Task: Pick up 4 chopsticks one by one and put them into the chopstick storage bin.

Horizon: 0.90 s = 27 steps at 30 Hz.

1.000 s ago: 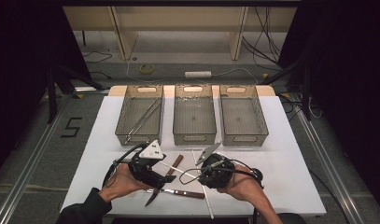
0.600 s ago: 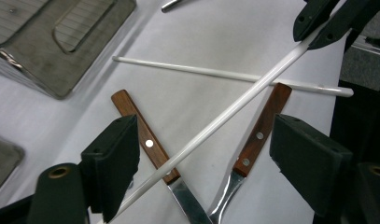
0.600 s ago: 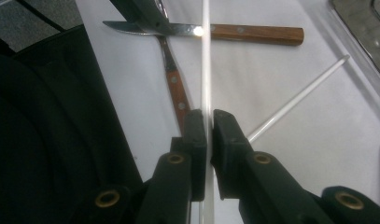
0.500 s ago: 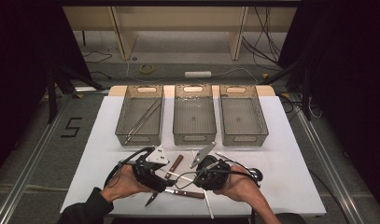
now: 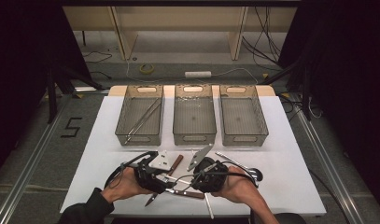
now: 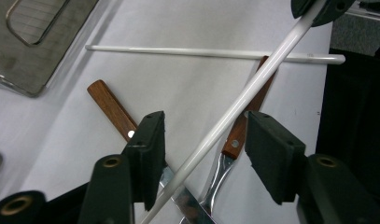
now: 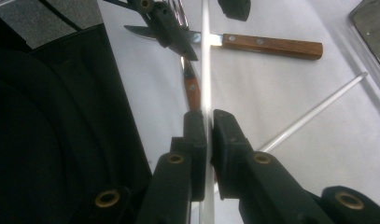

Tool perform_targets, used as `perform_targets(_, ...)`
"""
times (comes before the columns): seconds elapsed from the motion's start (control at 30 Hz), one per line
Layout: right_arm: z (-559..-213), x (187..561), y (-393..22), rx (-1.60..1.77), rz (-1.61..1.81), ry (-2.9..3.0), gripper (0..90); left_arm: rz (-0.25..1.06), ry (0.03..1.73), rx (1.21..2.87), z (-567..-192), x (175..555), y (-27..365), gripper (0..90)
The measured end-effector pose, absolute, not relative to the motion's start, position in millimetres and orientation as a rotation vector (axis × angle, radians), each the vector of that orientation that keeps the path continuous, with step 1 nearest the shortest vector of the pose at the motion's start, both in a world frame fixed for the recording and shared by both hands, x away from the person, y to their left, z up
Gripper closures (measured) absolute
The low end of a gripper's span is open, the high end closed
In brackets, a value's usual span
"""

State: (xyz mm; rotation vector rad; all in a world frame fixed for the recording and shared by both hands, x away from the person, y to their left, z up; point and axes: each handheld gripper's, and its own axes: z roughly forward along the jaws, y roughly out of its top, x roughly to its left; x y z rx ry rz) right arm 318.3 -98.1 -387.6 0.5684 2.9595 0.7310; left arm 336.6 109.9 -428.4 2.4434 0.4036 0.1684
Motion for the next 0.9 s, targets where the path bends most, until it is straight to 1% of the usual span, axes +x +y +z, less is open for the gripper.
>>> perform_targets(0.27, -387.3, 317.4, -97.0, 0.537, 0.744, 2.97, 85.3, 0.168, 0.368, 2.467, -428.9, 334.9, 109.7, 59.3)
perform_targets(0.4, -386.9, 316.8, -97.3, 0.519, 0.752, 2.978, 85.3, 0.167, 0.332, 2.477, -428.4, 333.3, 109.8, 66.1)
perform_targets(0.7, -389.7, 320.0, -101.7, 0.457, 0.792, 3.016, 84.7, 0.142, 0.217, 2.527, -426.3, 328.0, 109.7, 74.5)
perform_targets(0.77, -390.5, 321.9, -103.0, 0.447, 0.805, 3.012, 83.6, 0.112, 0.19, 2.537, -426.8, 327.0, 109.3, 77.1)
perform_targets(0.83, -390.5, 325.0, -104.9, 0.461, 0.814, 2.989, 80.3, 0.078, 0.161, 2.542, -428.5, 324.4, 108.0, 81.8)
perform_targets(0.87, -389.9, 327.0, -106.0, 0.492, 0.82, 2.971, 78.9, 0.069, 0.154, 2.543, -428.9, 322.8, 106.5, 84.1)
perform_targets(0.9, -388.8, 329.3, -107.9, 0.499, 0.819, 2.968, 77.4, 0.08, 0.163, 2.552, -428.7, 322.5, 105.2, 84.6)
